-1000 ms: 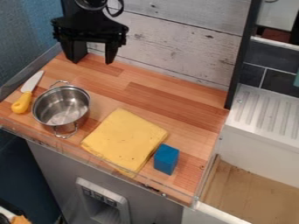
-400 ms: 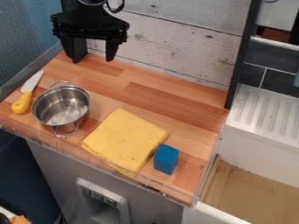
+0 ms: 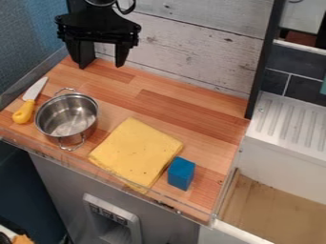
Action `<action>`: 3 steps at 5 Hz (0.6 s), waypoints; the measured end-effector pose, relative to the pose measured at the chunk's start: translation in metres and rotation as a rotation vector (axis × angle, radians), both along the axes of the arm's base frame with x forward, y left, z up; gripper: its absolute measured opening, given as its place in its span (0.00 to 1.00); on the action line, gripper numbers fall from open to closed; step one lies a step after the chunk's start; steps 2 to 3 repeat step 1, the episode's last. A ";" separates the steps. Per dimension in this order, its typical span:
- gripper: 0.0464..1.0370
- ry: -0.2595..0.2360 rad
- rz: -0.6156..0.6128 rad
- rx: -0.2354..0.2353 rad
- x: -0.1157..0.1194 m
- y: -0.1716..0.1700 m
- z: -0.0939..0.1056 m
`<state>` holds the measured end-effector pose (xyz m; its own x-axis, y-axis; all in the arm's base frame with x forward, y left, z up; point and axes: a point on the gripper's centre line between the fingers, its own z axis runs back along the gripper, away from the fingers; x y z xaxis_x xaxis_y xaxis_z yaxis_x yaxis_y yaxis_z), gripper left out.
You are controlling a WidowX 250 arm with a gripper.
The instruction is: Moved the silver pot between the knife and table cloth
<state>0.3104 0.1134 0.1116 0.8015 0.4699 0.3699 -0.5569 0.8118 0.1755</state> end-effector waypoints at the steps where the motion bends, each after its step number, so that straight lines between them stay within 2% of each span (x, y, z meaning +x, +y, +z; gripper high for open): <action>1: 0.96 0.002 0.000 0.000 0.000 0.000 -0.001; 3: 0.96 0.002 0.000 0.000 0.000 0.000 -0.001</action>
